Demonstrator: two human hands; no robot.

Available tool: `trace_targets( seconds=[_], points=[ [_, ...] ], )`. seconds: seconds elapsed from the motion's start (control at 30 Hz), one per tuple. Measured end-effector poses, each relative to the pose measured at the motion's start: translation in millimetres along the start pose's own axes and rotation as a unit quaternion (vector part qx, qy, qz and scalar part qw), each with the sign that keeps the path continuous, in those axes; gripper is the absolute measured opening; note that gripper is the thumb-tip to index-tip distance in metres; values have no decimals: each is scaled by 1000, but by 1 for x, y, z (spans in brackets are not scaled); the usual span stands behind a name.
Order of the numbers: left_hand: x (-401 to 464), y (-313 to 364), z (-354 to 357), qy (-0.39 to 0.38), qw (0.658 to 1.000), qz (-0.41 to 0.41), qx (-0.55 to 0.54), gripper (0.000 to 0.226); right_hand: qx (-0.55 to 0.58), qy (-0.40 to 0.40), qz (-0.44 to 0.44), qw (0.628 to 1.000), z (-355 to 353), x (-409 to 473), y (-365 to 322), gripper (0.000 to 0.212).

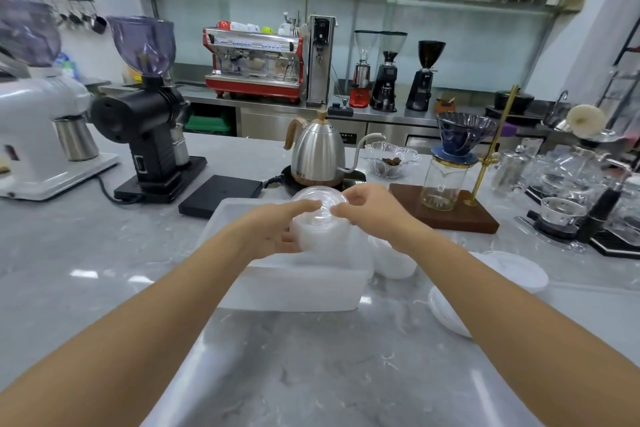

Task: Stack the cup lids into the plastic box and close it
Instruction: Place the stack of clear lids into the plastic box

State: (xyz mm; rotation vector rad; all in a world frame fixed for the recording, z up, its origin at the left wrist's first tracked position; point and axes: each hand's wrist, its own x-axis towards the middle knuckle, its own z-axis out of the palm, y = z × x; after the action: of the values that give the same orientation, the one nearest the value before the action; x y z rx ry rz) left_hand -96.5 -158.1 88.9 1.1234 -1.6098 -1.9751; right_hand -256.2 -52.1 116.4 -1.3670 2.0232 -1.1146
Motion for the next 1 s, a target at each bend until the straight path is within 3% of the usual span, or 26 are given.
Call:
trace_targets(
  seconds=[0.17, 0.33, 0.5, 0.6, 0.7, 0.8, 1.0],
  points=[
    [12, 5, 7, 12, 998, -54, 13, 45, -126, 9, -28, 992, 6, 11, 4, 38],
    [21, 5, 13, 17, 993, -93, 65, 34, -222, -14, -63, 973, 10, 16, 6, 32],
    [33, 0, 18, 5, 993, -89, 82, 43, -244, -17, -87, 966, 7, 21, 19, 42],
    [41, -4, 17, 26, 989, -56, 138, 55, -252, -8, -105, 962, 8, 21, 26, 33],
    [48, -9, 13, 68, 973, -27, 220, 74, -259, -8, -114, 959, 11, 19, 27, 27],
    [52, -13, 14, 90, 948, 6, 305, 53, -262, -5, -112, 959, 11, 18, 28, 21],
    [48, -16, 14, 138, 912, -13, 386, 62, -272, -3, -108, 956, 15, 17, 28, 14]
  ],
)
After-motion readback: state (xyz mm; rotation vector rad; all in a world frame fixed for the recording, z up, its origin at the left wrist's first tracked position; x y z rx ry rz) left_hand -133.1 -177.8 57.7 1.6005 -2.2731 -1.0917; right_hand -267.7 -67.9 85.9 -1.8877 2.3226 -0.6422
